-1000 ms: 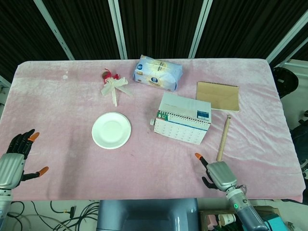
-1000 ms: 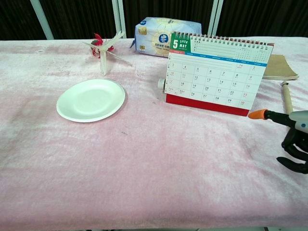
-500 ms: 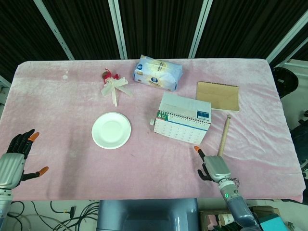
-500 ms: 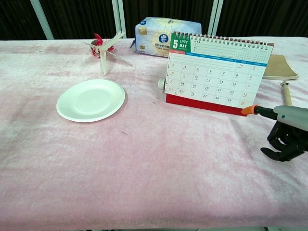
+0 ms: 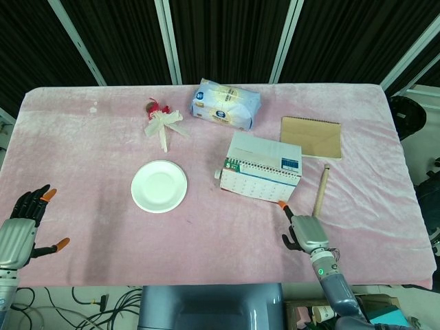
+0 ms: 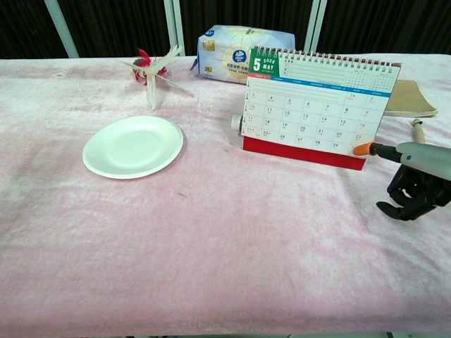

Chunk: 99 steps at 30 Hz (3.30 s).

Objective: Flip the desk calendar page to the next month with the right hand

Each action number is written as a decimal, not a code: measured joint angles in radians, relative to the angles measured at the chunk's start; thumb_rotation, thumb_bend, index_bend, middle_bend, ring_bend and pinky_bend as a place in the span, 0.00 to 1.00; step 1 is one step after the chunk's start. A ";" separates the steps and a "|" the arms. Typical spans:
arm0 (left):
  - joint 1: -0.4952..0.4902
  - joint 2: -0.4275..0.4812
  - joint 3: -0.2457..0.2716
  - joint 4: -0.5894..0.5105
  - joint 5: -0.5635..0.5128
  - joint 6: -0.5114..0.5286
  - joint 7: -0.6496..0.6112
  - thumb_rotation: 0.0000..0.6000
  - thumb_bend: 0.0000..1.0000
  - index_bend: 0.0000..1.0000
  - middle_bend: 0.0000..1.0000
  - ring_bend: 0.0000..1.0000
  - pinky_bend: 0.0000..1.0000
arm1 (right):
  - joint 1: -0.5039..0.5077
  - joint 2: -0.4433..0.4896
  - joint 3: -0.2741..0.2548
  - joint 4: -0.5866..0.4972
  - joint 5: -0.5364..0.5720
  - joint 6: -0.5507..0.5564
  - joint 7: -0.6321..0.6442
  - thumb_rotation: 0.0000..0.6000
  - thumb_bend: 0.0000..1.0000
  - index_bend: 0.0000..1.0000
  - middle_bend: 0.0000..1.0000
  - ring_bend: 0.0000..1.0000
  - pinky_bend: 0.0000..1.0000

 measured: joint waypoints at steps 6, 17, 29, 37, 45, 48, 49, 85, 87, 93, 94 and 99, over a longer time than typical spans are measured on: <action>0.000 0.000 -0.001 -0.002 -0.002 0.001 0.001 1.00 0.00 0.00 0.00 0.00 0.00 | 0.009 -0.004 -0.005 0.016 0.029 0.003 0.004 1.00 0.41 0.00 0.82 0.85 0.93; 0.003 0.003 -0.011 -0.006 -0.012 0.010 -0.004 1.00 0.00 0.00 0.00 0.00 0.00 | 0.017 -0.004 -0.023 0.039 0.038 0.010 0.025 1.00 0.41 0.00 0.82 0.85 0.93; 0.005 0.003 -0.015 -0.005 -0.014 0.016 -0.004 1.00 0.00 0.00 0.00 0.00 0.00 | 0.026 -0.005 -0.031 0.048 0.048 0.019 0.046 1.00 0.41 0.00 0.82 0.85 0.93; 0.005 0.003 -0.015 -0.004 -0.013 0.017 -0.004 1.00 0.00 0.00 0.00 0.00 0.00 | 0.034 -0.007 -0.032 0.041 0.052 0.026 0.044 1.00 0.41 0.00 0.82 0.85 0.93; 0.005 0.004 -0.013 -0.004 -0.011 0.016 -0.005 1.00 0.00 0.00 0.00 0.00 0.00 | 0.047 -0.015 -0.029 0.033 0.047 0.036 0.034 1.00 0.41 0.00 0.82 0.85 0.93; 0.005 0.004 -0.013 -0.004 -0.010 0.017 -0.006 1.00 0.00 0.00 0.00 0.00 0.00 | 0.051 -0.017 -0.027 0.029 0.045 0.041 0.029 1.00 0.41 0.00 0.82 0.85 0.93; 0.006 0.004 -0.013 -0.005 -0.010 0.017 -0.006 1.00 0.00 0.00 0.00 0.00 0.00 | 0.052 -0.017 -0.025 0.027 0.046 0.042 0.029 1.00 0.41 0.00 0.82 0.85 0.93; 0.008 0.008 -0.007 -0.006 0.004 0.022 -0.012 1.00 0.00 0.00 0.00 0.00 0.00 | 0.053 0.022 -0.052 -0.118 -0.019 0.122 -0.001 1.00 0.41 0.00 0.81 0.84 0.92; 0.008 0.008 -0.006 -0.006 0.004 0.021 -0.013 1.00 0.00 0.00 0.00 0.00 0.00 | 0.054 0.027 -0.046 -0.136 -0.037 0.132 -0.001 1.00 0.41 0.00 0.81 0.84 0.91; 0.007 0.009 -0.007 -0.007 0.004 0.020 -0.015 1.00 0.00 0.00 0.00 0.00 0.00 | 0.061 0.049 -0.018 -0.198 -0.077 0.165 -0.005 1.00 0.41 0.01 0.76 0.80 0.87; 0.007 0.009 -0.007 -0.007 0.004 0.020 -0.016 1.00 0.00 0.00 0.00 0.00 0.00 | 0.061 0.054 -0.013 -0.207 -0.082 0.171 -0.005 1.00 0.41 0.02 0.75 0.79 0.86; 0.007 0.009 -0.006 -0.008 0.003 0.018 -0.018 1.00 0.00 0.00 0.00 0.00 0.00 | 0.061 0.081 0.020 -0.258 -0.119 0.206 0.008 1.00 0.41 0.05 0.71 0.75 0.84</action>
